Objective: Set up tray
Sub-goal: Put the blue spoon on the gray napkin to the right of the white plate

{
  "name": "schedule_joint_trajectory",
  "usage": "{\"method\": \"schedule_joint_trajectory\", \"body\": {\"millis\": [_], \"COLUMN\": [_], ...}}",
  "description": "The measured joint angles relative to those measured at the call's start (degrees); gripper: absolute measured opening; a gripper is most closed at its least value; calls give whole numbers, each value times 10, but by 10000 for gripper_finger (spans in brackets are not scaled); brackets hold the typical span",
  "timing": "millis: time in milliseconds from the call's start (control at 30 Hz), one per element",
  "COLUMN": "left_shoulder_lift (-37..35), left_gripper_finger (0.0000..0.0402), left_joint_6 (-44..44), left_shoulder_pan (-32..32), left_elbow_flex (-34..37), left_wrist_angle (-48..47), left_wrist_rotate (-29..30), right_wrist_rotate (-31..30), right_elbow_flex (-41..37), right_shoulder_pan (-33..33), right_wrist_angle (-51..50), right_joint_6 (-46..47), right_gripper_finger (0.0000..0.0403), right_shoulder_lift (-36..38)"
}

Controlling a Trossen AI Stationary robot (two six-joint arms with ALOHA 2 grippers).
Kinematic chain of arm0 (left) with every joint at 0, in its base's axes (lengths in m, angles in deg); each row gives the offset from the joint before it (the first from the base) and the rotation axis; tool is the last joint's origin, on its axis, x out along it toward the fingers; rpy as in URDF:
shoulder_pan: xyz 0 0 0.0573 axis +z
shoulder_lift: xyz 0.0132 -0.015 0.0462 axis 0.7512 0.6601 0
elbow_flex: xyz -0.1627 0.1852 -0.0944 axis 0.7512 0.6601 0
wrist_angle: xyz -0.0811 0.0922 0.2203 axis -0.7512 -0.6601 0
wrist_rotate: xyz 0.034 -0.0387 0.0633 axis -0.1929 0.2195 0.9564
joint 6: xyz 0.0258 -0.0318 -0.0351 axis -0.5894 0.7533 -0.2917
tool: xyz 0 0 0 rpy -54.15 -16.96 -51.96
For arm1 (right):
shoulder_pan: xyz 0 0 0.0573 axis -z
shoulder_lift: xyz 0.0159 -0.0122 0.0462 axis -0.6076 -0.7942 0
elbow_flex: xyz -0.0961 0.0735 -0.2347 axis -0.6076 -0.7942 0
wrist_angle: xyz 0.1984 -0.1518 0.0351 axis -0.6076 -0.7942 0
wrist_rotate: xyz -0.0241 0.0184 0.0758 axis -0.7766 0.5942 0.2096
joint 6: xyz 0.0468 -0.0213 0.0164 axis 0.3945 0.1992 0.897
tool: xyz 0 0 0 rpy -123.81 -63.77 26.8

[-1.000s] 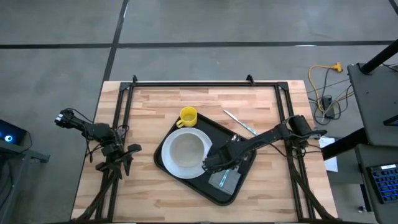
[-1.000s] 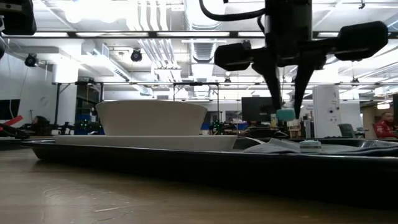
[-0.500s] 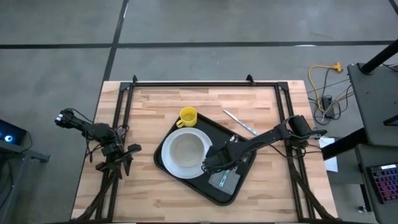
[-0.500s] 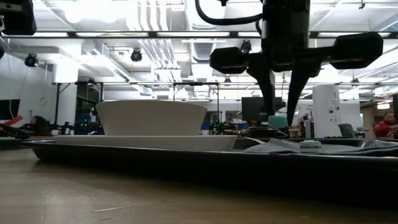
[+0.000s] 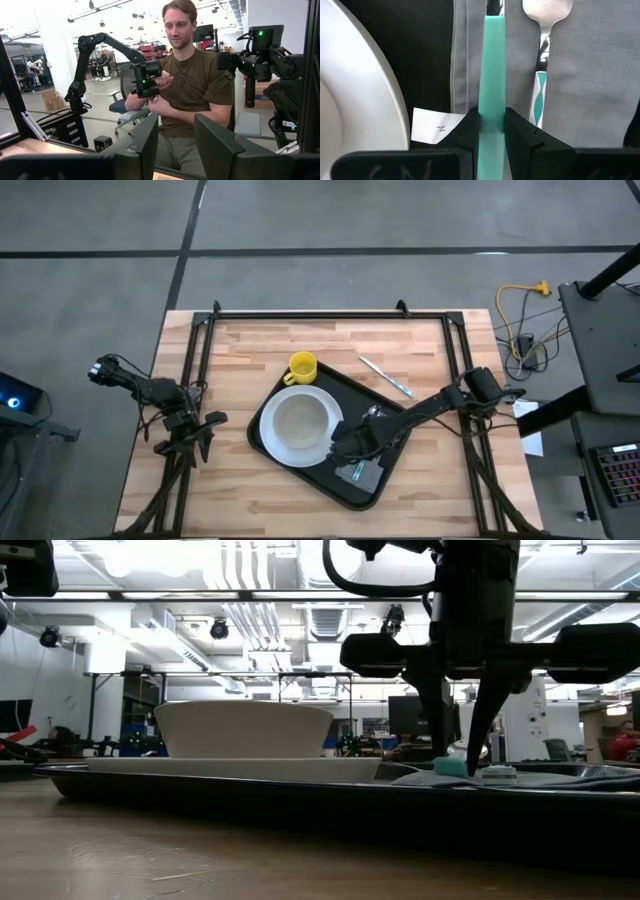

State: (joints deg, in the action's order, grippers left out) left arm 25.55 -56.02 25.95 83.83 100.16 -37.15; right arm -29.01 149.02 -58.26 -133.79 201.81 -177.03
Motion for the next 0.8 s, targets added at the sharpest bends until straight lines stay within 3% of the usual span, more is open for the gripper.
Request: {"method": "schedule_joint_trajectory", "body": {"millis": [800], "left_shoulder_lift": [0], "left_gripper_finger": [112], "left_joint_6": [0], "left_shoulder_pan": [0], "left_elbow_flex": [0], "left_wrist_angle": [0], "left_wrist_rotate": [0], "right_wrist_rotate": [15], "right_elbow_flex": [1], "right_shoulder_pan": [-19], "right_wrist_angle": [60], "right_joint_6": [10], "right_gripper_finger": [50], "right_shoulder_lift": [-10]}}
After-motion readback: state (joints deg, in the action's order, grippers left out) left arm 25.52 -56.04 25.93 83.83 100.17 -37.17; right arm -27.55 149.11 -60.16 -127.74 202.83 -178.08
